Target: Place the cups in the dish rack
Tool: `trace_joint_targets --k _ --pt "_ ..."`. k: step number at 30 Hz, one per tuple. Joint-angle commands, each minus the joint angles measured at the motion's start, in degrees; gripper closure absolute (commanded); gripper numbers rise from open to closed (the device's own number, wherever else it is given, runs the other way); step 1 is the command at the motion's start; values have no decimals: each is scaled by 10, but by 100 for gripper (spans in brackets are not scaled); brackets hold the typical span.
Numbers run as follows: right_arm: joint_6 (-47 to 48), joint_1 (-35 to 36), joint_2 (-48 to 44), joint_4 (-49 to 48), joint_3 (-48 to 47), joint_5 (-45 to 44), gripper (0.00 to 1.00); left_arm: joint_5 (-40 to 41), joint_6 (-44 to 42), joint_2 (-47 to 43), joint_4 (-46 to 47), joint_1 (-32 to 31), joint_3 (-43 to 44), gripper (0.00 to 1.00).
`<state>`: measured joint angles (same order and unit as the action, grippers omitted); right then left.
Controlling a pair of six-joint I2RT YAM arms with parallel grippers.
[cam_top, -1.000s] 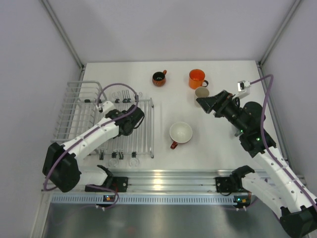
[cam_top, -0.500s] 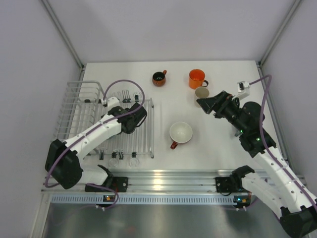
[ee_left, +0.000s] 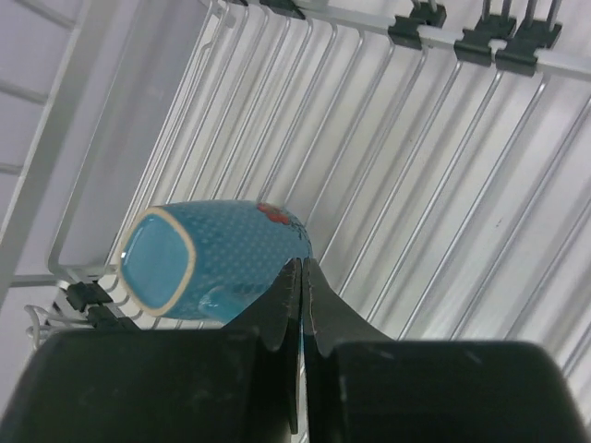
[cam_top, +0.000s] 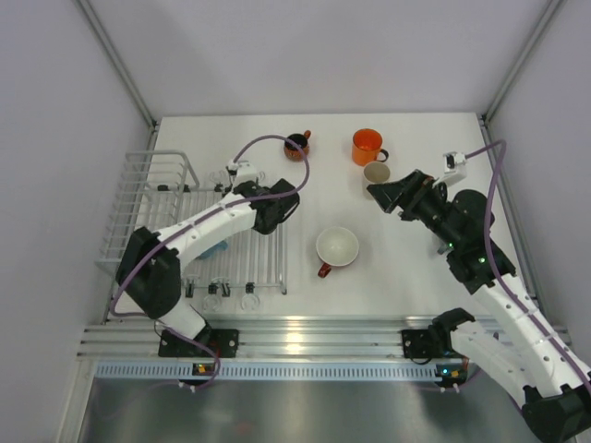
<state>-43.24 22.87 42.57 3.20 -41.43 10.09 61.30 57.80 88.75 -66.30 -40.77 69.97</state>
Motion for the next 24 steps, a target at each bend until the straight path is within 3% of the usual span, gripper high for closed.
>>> trace_joint_targets --k 1,10,15,24 --pt "18 6 -21 7 -31 -16 15 32 -26 53 -8 2 20 100" --pt "54 7 -58 40 -35 -45 15 -2 -39 81 9 79 -19 100" --pt "55 7 -58 37 -30 -47 15 -48 -75 59 57 103 -62 100" --pt "68 7 -65 44 -33 -52 15 -74 -66 10 58 124 -99 100"
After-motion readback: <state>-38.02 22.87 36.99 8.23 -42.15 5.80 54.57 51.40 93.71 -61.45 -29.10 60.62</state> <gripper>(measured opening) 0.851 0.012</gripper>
